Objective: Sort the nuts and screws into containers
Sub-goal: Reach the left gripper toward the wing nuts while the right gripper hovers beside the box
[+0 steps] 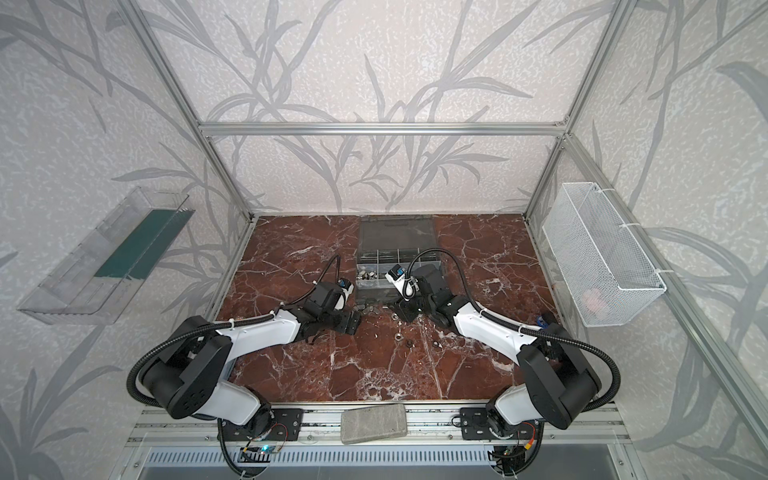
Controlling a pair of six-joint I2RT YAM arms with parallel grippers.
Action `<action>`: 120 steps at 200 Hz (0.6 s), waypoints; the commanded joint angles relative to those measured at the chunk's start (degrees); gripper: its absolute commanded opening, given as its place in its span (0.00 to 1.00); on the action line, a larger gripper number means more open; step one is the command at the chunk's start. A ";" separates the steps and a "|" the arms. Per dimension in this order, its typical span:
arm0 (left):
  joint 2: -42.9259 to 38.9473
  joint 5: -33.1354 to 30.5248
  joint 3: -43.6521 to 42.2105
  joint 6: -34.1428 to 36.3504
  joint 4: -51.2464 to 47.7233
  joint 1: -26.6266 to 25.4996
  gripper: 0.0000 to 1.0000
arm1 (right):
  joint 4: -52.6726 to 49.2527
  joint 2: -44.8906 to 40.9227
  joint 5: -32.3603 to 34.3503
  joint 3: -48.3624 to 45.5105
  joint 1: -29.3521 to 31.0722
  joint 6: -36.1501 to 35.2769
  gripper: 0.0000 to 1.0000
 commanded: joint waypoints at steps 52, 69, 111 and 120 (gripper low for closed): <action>6.46 -4.77 3.12 3.09 1.91 -0.39 0.80 | 2.95 -3.83 -1.91 -3.11 -1.77 1.83 0.52; 7.85 -4.57 3.25 2.70 3.76 -0.44 0.76 | 2.97 -4.03 -2.01 -3.40 -2.14 2.01 0.52; 9.44 -5.66 3.79 3.26 3.97 -0.81 0.70 | 3.13 -4.02 -2.28 -3.56 -2.57 2.25 0.52; 9.43 -5.76 3.61 3.49 4.23 -1.09 0.69 | 3.15 -3.93 -2.36 -3.51 -2.63 2.34 0.52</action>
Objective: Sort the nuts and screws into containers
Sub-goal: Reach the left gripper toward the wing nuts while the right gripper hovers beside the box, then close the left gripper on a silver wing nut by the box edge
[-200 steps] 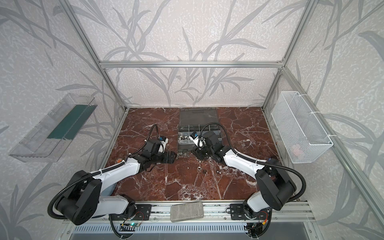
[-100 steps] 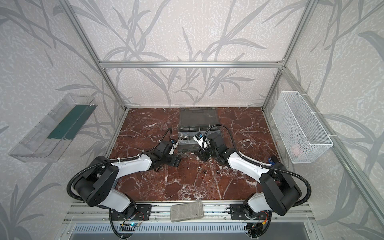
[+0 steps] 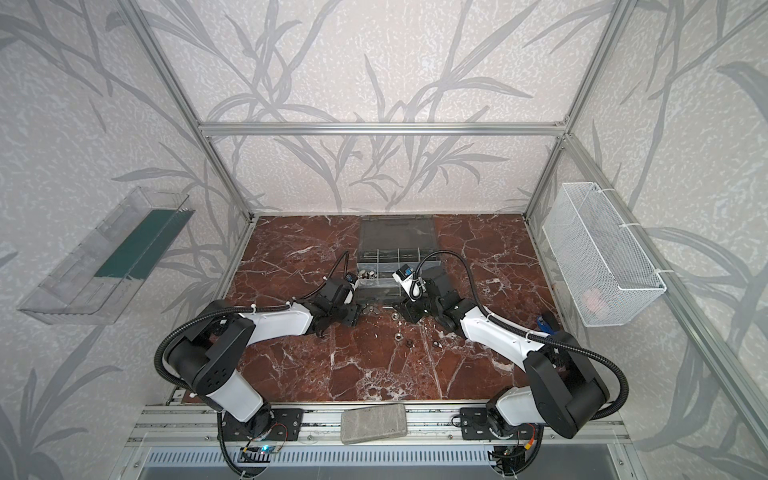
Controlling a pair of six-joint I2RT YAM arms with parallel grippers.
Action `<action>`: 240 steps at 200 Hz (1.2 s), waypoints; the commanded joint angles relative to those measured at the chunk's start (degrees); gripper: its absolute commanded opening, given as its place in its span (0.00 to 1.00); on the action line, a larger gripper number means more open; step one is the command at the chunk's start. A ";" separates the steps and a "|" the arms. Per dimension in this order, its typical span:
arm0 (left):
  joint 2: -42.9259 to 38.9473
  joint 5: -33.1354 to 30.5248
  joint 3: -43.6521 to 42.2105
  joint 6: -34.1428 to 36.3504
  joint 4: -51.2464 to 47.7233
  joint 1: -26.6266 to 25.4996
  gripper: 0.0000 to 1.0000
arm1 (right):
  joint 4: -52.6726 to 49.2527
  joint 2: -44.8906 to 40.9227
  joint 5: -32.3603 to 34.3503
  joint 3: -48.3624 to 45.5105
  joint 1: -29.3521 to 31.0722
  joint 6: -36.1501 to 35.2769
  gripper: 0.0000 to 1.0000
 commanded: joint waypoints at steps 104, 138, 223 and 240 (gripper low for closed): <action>2.51 -2.34 -1.74 0.17 2.01 -3.33 0.50 | 2.19 -0.01 -1.38 -0.24 -0.72 1.64 0.52; 2.58 -2.60 -2.40 -0.60 2.68 -3.42 0.34 | 2.36 0.26 -1.50 -0.20 -0.80 1.74 0.52; -5.80 2.14 -8.49 -0.79 5.66 -3.66 0.00 | 2.58 1.05 -1.80 -0.21 -0.80 2.31 0.52; -10.53 4.07 -10.17 -1.04 5.19 -3.68 0.00 | 2.67 1.04 -1.83 -0.27 -0.72 2.39 0.52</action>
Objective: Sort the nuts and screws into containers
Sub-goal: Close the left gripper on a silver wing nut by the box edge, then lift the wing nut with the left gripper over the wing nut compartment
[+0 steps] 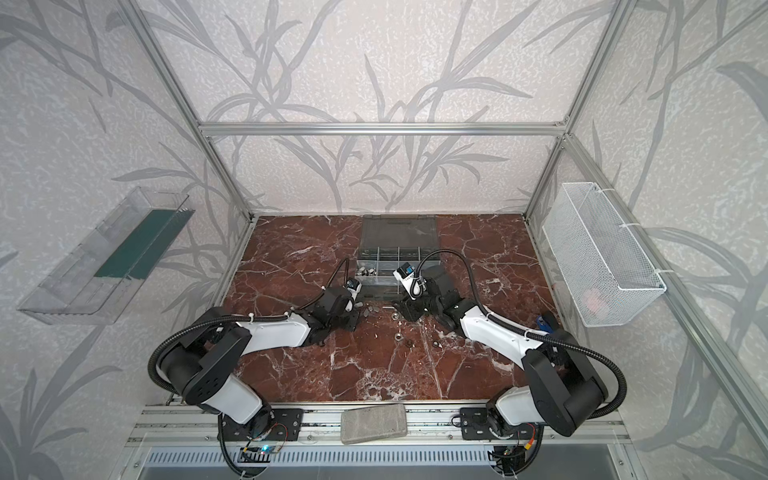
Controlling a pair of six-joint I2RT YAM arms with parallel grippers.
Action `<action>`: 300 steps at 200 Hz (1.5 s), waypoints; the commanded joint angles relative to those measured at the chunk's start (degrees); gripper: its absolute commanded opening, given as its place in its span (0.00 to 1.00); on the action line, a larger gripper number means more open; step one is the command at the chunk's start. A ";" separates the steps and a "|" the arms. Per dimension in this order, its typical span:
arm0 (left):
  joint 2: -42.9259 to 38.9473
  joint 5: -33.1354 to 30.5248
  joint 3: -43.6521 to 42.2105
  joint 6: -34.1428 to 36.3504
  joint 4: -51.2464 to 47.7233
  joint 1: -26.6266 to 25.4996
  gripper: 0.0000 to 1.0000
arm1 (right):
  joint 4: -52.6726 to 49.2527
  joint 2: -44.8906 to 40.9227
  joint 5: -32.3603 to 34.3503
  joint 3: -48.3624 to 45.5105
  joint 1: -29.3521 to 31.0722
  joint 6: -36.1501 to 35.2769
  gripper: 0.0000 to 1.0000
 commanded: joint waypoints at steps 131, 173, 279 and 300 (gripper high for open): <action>-10.90 6.33 12.34 3.17 -9.83 8.07 0.00 | 2.38 0.83 -3.06 -0.45 -0.41 1.80 0.52; 1.89 10.92 23.89 -0.76 -12.16 10.49 0.00 | 3.12 0.29 -3.24 -1.52 -0.47 2.65 0.52; 15.79 15.57 32.11 -3.16 -10.56 11.27 0.03 | 1.33 -2.68 -2.02 -2.92 -0.43 1.89 0.52; 15.00 14.15 31.28 -2.41 -9.58 11.31 0.13 | 1.36 -2.59 -2.22 -2.98 -0.44 1.82 0.52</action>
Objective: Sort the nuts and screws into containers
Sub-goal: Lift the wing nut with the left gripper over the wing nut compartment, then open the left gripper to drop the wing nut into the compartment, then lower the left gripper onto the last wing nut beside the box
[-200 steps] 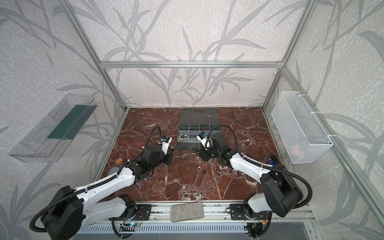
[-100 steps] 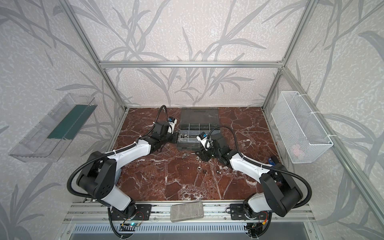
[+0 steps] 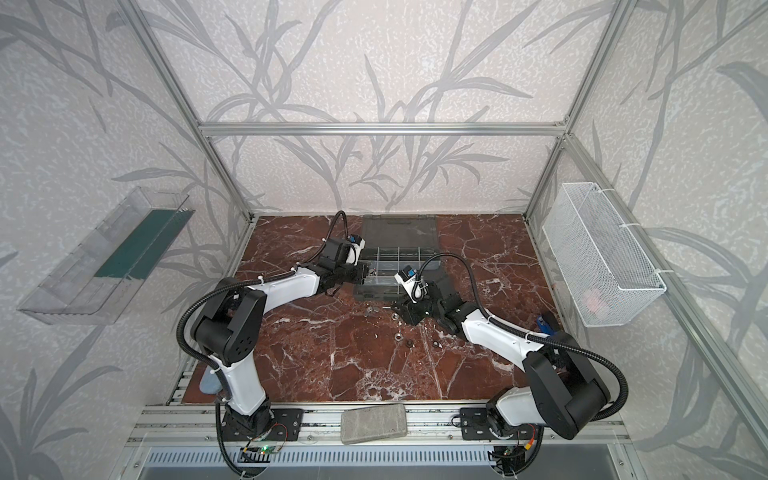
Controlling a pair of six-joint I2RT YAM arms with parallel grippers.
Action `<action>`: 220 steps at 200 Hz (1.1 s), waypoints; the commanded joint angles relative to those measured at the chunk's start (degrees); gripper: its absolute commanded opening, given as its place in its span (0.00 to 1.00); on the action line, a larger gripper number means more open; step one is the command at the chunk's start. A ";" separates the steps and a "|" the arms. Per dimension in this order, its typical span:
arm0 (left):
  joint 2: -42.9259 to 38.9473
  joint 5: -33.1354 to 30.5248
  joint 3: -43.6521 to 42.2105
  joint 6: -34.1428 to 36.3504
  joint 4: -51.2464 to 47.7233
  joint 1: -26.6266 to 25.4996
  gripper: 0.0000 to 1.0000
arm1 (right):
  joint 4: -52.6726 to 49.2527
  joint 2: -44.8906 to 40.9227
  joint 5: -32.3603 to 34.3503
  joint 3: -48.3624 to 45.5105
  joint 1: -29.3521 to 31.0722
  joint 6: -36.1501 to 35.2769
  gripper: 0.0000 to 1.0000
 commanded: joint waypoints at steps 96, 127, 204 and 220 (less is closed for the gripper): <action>-10.38 -1.10 -8.58 -0.22 9.07 0.04 0.57 | -0.78 -2.19 0.04 -0.18 -0.40 -0.49 0.52; -20.70 2.19 -15.16 2.98 12.23 -0.12 0.60 | -1.30 -2.95 0.50 -0.43 -0.55 -0.71 0.52; -36.54 8.73 -34.49 2.84 11.54 -1.83 0.71 | -0.37 -2.17 1.95 -0.39 -0.66 -0.53 0.53; -37.09 7.55 -36.92 3.46 12.24 -3.37 0.74 | -0.35 -2.08 2.22 -0.26 -0.62 -0.79 0.53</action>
